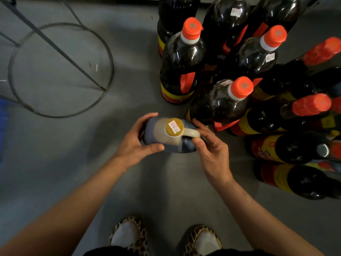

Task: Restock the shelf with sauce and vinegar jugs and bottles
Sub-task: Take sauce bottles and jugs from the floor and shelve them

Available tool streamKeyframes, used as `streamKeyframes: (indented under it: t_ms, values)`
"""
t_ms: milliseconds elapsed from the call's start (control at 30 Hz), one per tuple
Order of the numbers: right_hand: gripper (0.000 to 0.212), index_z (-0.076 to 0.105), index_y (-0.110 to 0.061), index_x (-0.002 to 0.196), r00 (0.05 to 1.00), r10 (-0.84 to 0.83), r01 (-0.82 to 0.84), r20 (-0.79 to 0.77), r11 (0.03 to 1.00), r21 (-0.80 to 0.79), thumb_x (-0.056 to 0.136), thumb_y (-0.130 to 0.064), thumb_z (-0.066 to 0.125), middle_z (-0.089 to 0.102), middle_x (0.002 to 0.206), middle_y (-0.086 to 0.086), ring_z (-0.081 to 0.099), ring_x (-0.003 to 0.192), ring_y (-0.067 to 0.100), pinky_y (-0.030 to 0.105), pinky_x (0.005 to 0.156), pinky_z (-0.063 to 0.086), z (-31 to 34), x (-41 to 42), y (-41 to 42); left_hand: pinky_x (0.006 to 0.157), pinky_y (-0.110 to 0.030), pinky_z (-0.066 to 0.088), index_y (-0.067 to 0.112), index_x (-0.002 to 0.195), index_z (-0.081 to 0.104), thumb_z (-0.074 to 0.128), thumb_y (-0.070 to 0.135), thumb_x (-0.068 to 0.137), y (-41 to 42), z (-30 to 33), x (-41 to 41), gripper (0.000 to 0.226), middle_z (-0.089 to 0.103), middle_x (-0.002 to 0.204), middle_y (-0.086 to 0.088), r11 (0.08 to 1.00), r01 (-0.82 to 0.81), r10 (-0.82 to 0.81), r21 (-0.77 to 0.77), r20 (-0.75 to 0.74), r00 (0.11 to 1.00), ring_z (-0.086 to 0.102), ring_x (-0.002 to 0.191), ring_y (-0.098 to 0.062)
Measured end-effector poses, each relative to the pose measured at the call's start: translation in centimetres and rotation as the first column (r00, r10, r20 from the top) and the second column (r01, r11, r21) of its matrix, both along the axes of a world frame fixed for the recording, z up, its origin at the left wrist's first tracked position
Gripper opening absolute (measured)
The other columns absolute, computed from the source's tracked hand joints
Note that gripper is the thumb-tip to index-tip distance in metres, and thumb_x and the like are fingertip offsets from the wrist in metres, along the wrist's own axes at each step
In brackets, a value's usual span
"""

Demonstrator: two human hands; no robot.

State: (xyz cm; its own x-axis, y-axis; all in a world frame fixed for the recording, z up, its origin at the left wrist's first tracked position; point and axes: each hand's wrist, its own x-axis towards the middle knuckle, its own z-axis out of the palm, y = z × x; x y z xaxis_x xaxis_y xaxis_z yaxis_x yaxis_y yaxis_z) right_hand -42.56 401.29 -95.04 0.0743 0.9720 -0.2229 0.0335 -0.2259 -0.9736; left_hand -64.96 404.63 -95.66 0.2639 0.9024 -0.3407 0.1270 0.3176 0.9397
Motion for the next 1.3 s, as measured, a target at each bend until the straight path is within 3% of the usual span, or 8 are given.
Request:
streamKeyframes:
  t_ms: [100,233,467,567,700,867,1133,1300]
  values:
    - [0.027,0.071,-0.029,0.11,0.998,-0.052,0.052,0.029,0.999,-0.002,0.087,-0.041,0.064,0.067,0.13,-0.002,0.059,0.127,0.013,0.039,0.109,0.045,0.5,-0.2,0.2,0.097,-0.02,0.046,0.028,0.134,0.048,0.085,0.043,0.058,0.0,0.3,0.0,0.086,0.059,0.134,0.002,0.999,-0.031,0.03,-0.012,-0.038,0.999,0.057,0.124,-0.01]
    - [0.031,0.076,-0.019,0.11,0.994,-0.063,0.071,0.088,0.993,-0.091,0.092,-0.04,0.062,0.076,0.112,-0.001,0.069,0.111,0.018,0.049,0.099,0.053,1.9,-0.5,0.6,0.079,-0.001,0.043,0.042,0.121,0.052,0.074,0.062,0.053,-0.9,2.1,0.4,0.074,0.062,0.111,0.028,0.986,-0.115,0.09,-0.122,-0.196,0.976,0.058,0.1,0.021]
    - [0.05,0.081,-0.023,0.094,0.968,-0.054,0.148,0.247,0.911,-0.384,0.082,-0.067,0.062,0.078,0.086,-0.009,0.073,0.085,0.01,0.042,0.081,0.059,7.9,-1.4,-3.4,0.064,-0.001,0.041,0.06,0.097,0.058,0.059,0.084,0.055,-6.2,9.0,0.6,0.049,0.062,0.082,0.044,0.947,-0.133,0.014,-0.293,-0.374,0.927,0.057,0.083,0.024]
    - [0.048,0.079,-0.031,0.082,0.941,-0.011,0.176,0.337,0.869,-0.462,0.079,-0.074,0.059,0.076,0.074,-0.008,0.074,0.077,0.017,0.043,0.075,0.059,11.9,-1.9,-5.3,0.062,-0.005,0.039,0.055,0.112,0.058,0.05,0.092,0.054,-8.9,13.7,0.6,0.07,0.06,0.077,0.038,0.923,-0.175,0.002,-0.342,-0.451,0.892,0.058,0.077,0.017]
    - [0.044,0.075,-0.034,0.066,0.915,0.074,0.155,0.396,0.842,-0.516,0.083,-0.072,0.06,0.069,0.059,-0.008,0.061,0.054,0.003,0.026,0.052,0.048,19.1,-2.7,-7.9,0.083,-0.032,0.053,0.041,0.116,0.063,0.048,0.092,0.053,-12.3,20.8,-0.2,0.083,0.07,0.098,0.018,0.885,-0.186,-0.024,-0.427,-0.441,0.897,0.067,0.095,-0.007]
    - [0.05,0.079,-0.025,0.073,0.902,0.173,0.116,0.395,0.785,-0.608,0.086,-0.069,0.058,0.073,0.068,-0.005,0.067,0.065,0.01,0.025,0.056,0.05,29.7,-3.2,-9.7,0.061,-0.007,0.039,0.047,0.096,0.064,0.055,0.093,0.054,-14.2,31.1,-1.1,0.063,0.064,0.081,0.028,0.845,-0.217,-0.021,-0.489,-0.436,0.9,0.057,0.071,0.02]
    - [0.049,0.076,-0.029,0.062,0.905,0.101,0.174,0.412,0.797,-0.578,0.085,-0.07,0.059,0.067,0.055,-0.013,0.058,0.049,-0.004,0.014,0.048,0.038,48.5,-3.5,-5.9,0.069,-0.021,0.048,0.034,0.105,0.071,0.054,0.091,0.052,-9.9,49.5,-1.5,0.08,0.072,0.089,0.018,0.877,-0.165,-0.022,-0.452,-0.38,0.925,0.068,0.086,-0.001]
    - [0.052,0.068,-0.034,0.046,0.895,-0.014,0.234,0.445,0.866,-0.442,0.088,-0.065,0.061,0.057,0.041,-0.017,0.051,0.039,-0.005,0.009,0.039,0.033,60.3,-2.8,-2.2,0.072,-0.027,0.051,0.057,0.084,0.067,0.048,0.1,0.049,-5.0,61.3,-0.8,0.058,0.071,0.075,0.022,0.949,-0.091,-0.042,-0.301,-0.409,0.912,0.068,0.081,-0.003]
